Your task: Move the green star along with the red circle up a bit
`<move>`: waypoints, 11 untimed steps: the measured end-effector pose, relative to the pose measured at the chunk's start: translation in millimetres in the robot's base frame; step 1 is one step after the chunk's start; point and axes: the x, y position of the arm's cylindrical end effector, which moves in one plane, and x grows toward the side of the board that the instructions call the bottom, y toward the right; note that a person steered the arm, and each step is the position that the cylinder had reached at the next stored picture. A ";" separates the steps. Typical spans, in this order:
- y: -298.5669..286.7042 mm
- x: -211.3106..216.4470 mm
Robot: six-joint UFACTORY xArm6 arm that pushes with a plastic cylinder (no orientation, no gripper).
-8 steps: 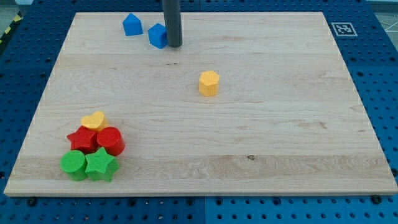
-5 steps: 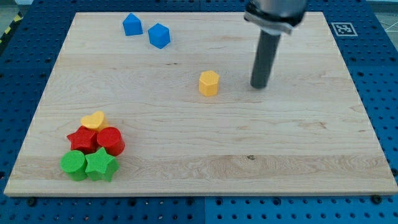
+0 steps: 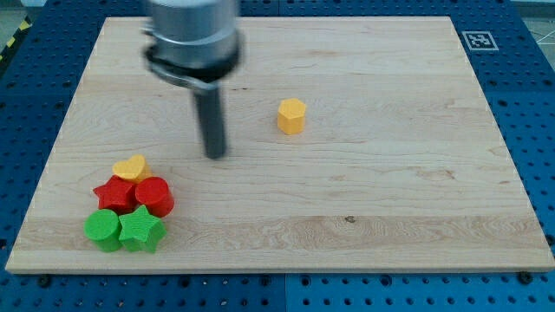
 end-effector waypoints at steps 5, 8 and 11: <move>-174.2 153.1; -30.4 133.3; -20.2 98.2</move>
